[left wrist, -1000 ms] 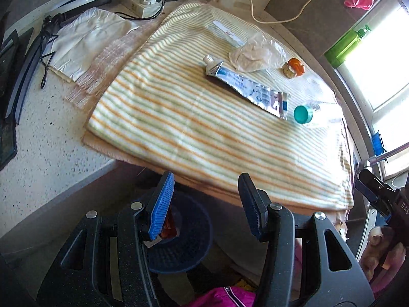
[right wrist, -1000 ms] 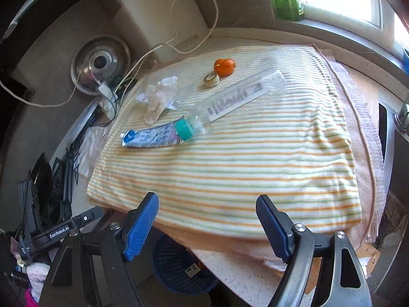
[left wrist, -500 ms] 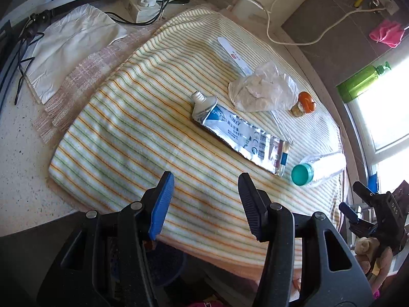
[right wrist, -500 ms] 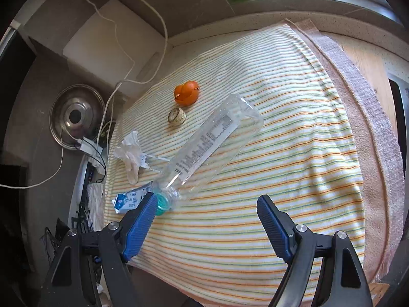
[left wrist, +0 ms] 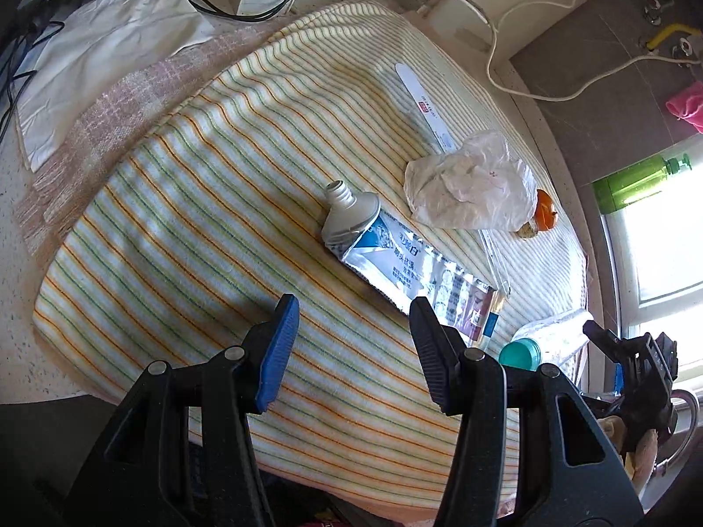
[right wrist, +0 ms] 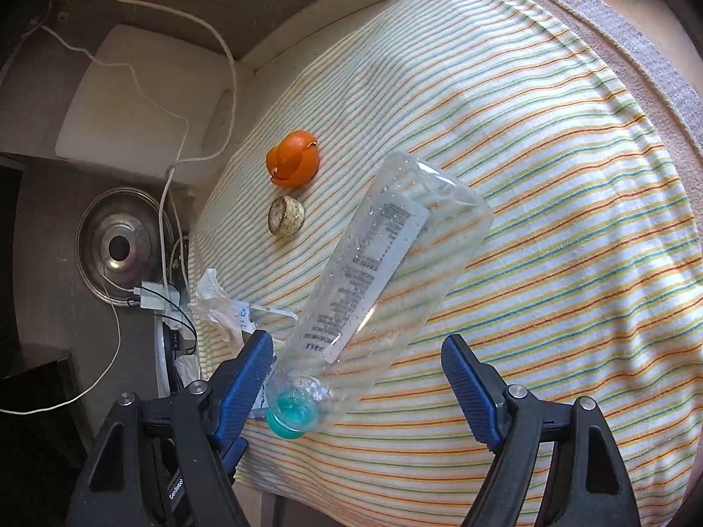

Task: Collect trash
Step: 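Grasp the clear plastic bottle with the right tool while the left tool grasps the toothpaste tube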

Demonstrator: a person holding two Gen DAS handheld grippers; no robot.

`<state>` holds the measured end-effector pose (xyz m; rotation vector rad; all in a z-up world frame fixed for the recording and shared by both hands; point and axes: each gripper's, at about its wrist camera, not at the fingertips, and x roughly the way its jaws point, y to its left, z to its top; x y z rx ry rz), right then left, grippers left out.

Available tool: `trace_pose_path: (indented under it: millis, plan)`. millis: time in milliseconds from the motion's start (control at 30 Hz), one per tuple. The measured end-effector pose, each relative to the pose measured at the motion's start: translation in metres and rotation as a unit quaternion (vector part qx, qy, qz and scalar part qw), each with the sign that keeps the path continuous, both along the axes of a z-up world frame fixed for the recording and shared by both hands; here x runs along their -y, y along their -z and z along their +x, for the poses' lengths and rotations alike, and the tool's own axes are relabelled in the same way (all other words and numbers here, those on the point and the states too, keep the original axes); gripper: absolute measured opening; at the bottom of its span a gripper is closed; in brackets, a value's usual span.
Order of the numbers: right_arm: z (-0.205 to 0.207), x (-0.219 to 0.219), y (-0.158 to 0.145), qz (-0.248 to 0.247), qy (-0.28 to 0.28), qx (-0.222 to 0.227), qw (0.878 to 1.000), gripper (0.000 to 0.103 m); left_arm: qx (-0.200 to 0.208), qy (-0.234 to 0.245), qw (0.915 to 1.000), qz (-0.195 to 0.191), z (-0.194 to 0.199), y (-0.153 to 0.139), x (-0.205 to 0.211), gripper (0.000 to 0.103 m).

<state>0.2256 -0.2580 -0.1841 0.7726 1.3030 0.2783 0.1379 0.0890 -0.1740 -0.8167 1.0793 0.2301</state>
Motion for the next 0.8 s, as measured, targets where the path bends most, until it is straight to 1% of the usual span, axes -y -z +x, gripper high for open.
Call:
trace_pose_path:
  millis: [200,467,533,667,800]
  plan:
    - [0.011,-0.008,0.011,0.009,0.008,-0.025,1.000,0.082,-0.003,-0.005,1.0000,-0.006,0.010,0.006,-0.004,0.053]
    - [0.025,-0.018,0.010,-0.019,-0.006,-0.027,0.999,0.081,-0.001,0.002,1.0000,0.002,0.026,0.006,-0.002,0.053]
    - [0.030,-0.023,0.009,-0.030,-0.018,-0.027,0.999,0.080,0.000,0.008,0.9999,0.013,0.032,0.003,0.001,0.053]
    - [0.039,-0.031,0.006,-0.064,-0.053,-0.023,0.996,0.077,0.001,0.023,0.9985,0.049,0.046,-0.004,0.009,0.053]
    - [0.047,-0.038,0.004,-0.082,-0.062,-0.026,0.994,0.076,-0.003,0.037,0.9958,0.084,0.062,-0.007,0.017,0.053]
